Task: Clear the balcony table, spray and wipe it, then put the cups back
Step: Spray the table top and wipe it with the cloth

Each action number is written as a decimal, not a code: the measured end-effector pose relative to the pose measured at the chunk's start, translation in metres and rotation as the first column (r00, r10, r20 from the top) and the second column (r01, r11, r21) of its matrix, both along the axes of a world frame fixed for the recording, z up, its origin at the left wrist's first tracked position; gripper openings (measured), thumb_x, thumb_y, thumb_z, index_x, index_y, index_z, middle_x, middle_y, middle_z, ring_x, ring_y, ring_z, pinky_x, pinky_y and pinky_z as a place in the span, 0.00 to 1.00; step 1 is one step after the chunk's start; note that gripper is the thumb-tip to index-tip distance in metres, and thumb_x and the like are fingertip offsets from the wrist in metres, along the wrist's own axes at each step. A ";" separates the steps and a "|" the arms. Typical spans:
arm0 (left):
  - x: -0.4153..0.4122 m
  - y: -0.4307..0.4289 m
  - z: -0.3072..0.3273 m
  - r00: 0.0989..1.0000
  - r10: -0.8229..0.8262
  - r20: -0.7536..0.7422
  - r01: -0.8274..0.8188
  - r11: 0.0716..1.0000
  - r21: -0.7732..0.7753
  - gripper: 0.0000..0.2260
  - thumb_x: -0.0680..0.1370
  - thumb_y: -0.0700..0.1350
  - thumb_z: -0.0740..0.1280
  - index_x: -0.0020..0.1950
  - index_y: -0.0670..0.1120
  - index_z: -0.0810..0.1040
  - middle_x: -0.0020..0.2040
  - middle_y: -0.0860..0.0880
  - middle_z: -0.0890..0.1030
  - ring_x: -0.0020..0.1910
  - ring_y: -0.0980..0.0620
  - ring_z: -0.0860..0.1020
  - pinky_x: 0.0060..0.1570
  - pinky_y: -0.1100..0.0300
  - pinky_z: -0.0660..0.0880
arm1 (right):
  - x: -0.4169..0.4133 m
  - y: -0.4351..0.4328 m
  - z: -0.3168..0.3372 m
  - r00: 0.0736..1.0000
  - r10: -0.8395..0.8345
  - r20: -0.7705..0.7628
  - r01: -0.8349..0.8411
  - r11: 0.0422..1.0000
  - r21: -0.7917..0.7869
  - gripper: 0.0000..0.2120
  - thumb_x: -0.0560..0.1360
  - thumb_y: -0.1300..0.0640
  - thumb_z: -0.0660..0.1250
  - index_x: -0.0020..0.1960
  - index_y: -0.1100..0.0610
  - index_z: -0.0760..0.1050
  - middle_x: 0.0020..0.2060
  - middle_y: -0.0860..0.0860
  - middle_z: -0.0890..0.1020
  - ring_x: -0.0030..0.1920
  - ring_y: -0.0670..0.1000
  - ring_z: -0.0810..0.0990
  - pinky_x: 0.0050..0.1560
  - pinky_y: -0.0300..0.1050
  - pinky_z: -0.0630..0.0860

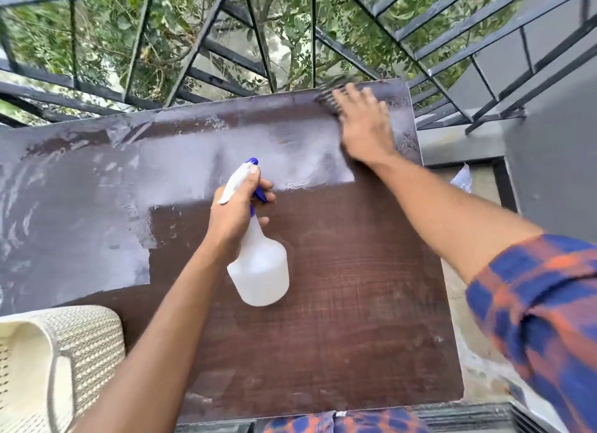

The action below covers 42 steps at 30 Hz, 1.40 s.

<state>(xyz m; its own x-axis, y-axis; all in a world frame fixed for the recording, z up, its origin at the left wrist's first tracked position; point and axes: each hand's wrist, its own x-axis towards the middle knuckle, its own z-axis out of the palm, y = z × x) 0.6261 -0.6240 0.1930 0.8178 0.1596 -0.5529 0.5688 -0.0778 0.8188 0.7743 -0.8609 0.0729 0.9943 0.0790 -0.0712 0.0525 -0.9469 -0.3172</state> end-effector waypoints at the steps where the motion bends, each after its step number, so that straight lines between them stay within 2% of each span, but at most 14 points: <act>1: -0.001 -0.002 0.000 1.000 -0.006 -0.002 0.006 1.000 0.000 0.16 0.83 0.56 0.61 0.46 0.47 0.80 0.39 0.51 0.82 0.45 0.52 0.81 0.39 0.56 0.76 | 0.002 -0.027 0.001 0.995 -0.091 -0.036 0.092 0.996 0.001 0.26 0.83 0.54 0.53 0.80 0.44 0.54 0.81 0.50 0.55 0.80 0.59 0.53 0.78 0.66 0.49; 6: -0.012 -0.015 0.001 0.999 -0.038 -0.020 0.038 0.999 -0.007 0.16 0.83 0.57 0.61 0.47 0.47 0.81 0.41 0.50 0.82 0.45 0.52 0.82 0.41 0.55 0.75 | -0.012 -0.076 0.004 0.971 -0.133 -0.197 0.136 0.991 0.002 0.30 0.83 0.56 0.54 0.82 0.47 0.49 0.82 0.50 0.49 0.81 0.59 0.47 0.79 0.61 0.51; 9: -0.025 -0.024 0.004 0.999 -0.045 -0.015 0.045 0.999 -0.016 0.16 0.83 0.57 0.62 0.46 0.48 0.81 0.41 0.50 0.82 0.45 0.52 0.82 0.42 0.54 0.75 | -0.056 -0.069 0.003 0.959 -0.229 -0.165 0.235 0.972 0.018 0.29 0.83 0.56 0.54 0.82 0.47 0.51 0.82 0.48 0.50 0.81 0.58 0.49 0.77 0.59 0.57; 14: -0.054 -0.024 0.006 0.998 -0.060 0.009 0.061 0.998 -0.022 0.16 0.81 0.58 0.62 0.46 0.48 0.81 0.41 0.51 0.83 0.46 0.50 0.84 0.42 0.54 0.75 | -0.177 -0.055 0.001 0.936 -0.334 -0.117 0.332 0.943 -0.030 0.28 0.82 0.53 0.56 0.81 0.45 0.53 0.81 0.46 0.53 0.80 0.57 0.54 0.69 0.65 0.66; 19: -0.087 -0.009 0.007 0.999 -0.031 -0.023 0.030 0.999 -0.035 0.17 0.78 0.60 0.63 0.44 0.49 0.82 0.42 0.49 0.83 0.47 0.49 0.83 0.43 0.50 0.75 | -0.287 -0.037 0.001 0.895 -0.434 -0.104 0.431 0.901 -0.056 0.30 0.81 0.54 0.60 0.81 0.47 0.55 0.81 0.49 0.56 0.79 0.58 0.57 0.67 0.65 0.67; 22: -0.107 0.009 0.012 1.000 0.013 -0.023 -0.014 0.999 -0.035 0.18 0.76 0.62 0.64 0.45 0.49 0.83 0.41 0.49 0.83 0.46 0.48 0.83 0.42 0.52 0.75 | -0.294 -0.027 0.000 0.866 -0.483 -0.126 0.478 0.875 -0.075 0.30 0.81 0.55 0.62 0.81 0.48 0.56 0.81 0.50 0.57 0.79 0.60 0.57 0.69 0.66 0.65; 25: -0.129 0.031 0.018 0.996 0.085 0.002 -0.085 0.996 -0.020 0.16 0.81 0.58 0.63 0.48 0.46 0.81 0.41 0.49 0.83 0.43 0.52 0.82 0.41 0.55 0.74 | -0.265 -0.005 0.005 0.830 -0.531 -0.171 0.527 0.847 -0.069 0.30 0.81 0.52 0.60 0.81 0.49 0.54 0.81 0.50 0.54 0.80 0.60 0.52 0.73 0.70 0.56; 28: -0.151 0.060 0.023 0.989 0.143 0.023 -0.143 0.990 0.010 0.17 0.80 0.59 0.63 0.48 0.47 0.82 0.41 0.49 0.83 0.45 0.53 0.83 0.40 0.55 0.75 | -0.229 0.042 0.009 0.842 -0.499 -0.206 0.507 0.862 -0.015 0.30 0.82 0.51 0.58 0.82 0.48 0.53 0.82 0.49 0.51 0.81 0.59 0.48 0.76 0.69 0.50; 31: -0.173 0.087 0.026 0.978 0.206 0.031 -0.207 0.978 0.030 0.16 0.76 0.63 0.64 0.44 0.52 0.82 0.42 0.48 0.83 0.46 0.52 0.82 0.37 0.58 0.76 | -0.213 0.119 0.011 0.919 -0.348 -0.186 0.350 0.937 -0.023 0.31 0.80 0.51 0.59 0.81 0.47 0.53 0.82 0.49 0.51 0.81 0.58 0.49 0.76 0.66 0.49; 33: -0.188 0.103 0.025 0.968 0.246 0.056 -0.248 0.968 0.035 0.14 0.79 0.60 0.64 0.44 0.52 0.82 0.42 0.49 0.83 0.47 0.52 0.82 0.34 0.60 0.76 | -0.218 0.178 0.014 0.975 -0.139 -0.175 0.141 0.990 0.003 0.31 0.80 0.51 0.58 0.81 0.47 0.53 0.82 0.49 0.52 0.81 0.58 0.50 0.76 0.65 0.49; 35: -0.201 0.114 0.024 0.959 0.272 0.079 -0.275 0.961 0.039 0.14 0.81 0.57 0.63 0.45 0.51 0.82 0.41 0.50 0.83 0.46 0.53 0.81 0.32 0.62 0.76 | -0.239 0.230 0.012 0.984 0.082 -0.155 -0.080 0.997 0.016 0.30 0.80 0.50 0.57 0.81 0.47 0.56 0.81 0.49 0.55 0.80 0.58 0.52 0.76 0.66 0.51; 37: -0.215 0.123 0.022 0.957 0.271 0.106 -0.276 0.961 0.034 0.13 0.83 0.55 0.63 0.46 0.49 0.82 0.40 0.51 0.82 0.44 0.54 0.81 0.32 0.62 0.76 | -0.272 0.263 0.007 0.939 0.309 -0.149 -0.307 0.951 0.037 0.28 0.79 0.50 0.55 0.79 0.47 0.61 0.80 0.48 0.60 0.79 0.57 0.57 0.75 0.66 0.56; 39: -0.226 0.128 0.021 0.957 0.255 0.138 -0.256 0.967 -0.008 0.13 0.84 0.52 0.63 0.50 0.45 0.82 0.39 0.51 0.83 0.41 0.54 0.81 0.33 0.59 0.78 | -0.312 0.266 0.002 0.835 0.535 -0.128 -0.534 0.844 0.039 0.27 0.78 0.50 0.51 0.76 0.48 0.68 0.78 0.48 0.65 0.78 0.56 0.61 0.74 0.64 0.59; 42: -0.243 0.137 0.018 0.957 0.248 0.148 -0.248 0.969 -0.018 0.14 0.80 0.55 0.66 0.48 0.46 0.83 0.39 0.49 0.84 0.41 0.53 0.82 0.34 0.56 0.80 | -0.354 0.222 -0.005 0.691 0.723 -0.009 -0.723 0.691 0.016 0.23 0.79 0.52 0.56 0.73 0.46 0.71 0.76 0.47 0.69 0.76 0.55 0.65 0.74 0.61 0.61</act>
<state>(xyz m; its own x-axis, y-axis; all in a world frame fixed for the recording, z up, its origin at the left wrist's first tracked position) 0.3830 -0.4875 0.2106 0.8252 0.3678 -0.4287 0.4429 0.0497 0.8952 0.4199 -0.6392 0.0678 0.6282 0.7740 -0.0790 0.7153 -0.6145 -0.3327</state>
